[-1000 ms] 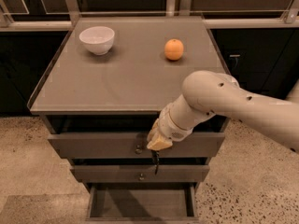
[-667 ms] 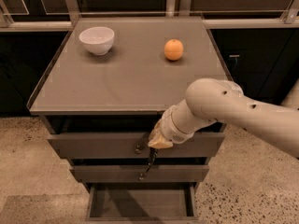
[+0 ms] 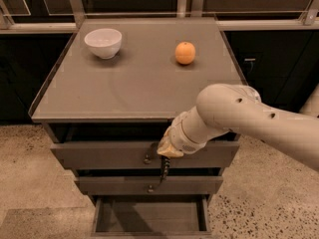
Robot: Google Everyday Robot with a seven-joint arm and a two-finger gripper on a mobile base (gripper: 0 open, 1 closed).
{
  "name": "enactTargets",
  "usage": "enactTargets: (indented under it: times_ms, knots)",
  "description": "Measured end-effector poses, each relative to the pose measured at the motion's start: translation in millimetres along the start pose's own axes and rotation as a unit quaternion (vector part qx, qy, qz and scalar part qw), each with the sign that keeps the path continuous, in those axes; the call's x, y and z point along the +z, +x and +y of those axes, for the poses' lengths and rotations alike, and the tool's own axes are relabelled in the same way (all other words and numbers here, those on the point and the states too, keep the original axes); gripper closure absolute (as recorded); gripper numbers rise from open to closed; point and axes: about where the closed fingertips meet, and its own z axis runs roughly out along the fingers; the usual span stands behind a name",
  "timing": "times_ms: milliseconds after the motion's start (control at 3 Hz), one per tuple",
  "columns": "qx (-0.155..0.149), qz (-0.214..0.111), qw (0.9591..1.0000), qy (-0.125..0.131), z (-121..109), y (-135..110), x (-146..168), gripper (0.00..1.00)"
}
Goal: Place rxbar chocolate into bottom drawer
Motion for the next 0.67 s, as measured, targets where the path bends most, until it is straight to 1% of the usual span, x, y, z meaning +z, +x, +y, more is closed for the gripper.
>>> enactTargets:
  times_ms: [333,667]
  knots:
    - [0.037,0.022,0.9989,0.021,13,14,-36,1.0]
    - [0.078,0.036,0.9951,0.049,26,31,-68,1.0]
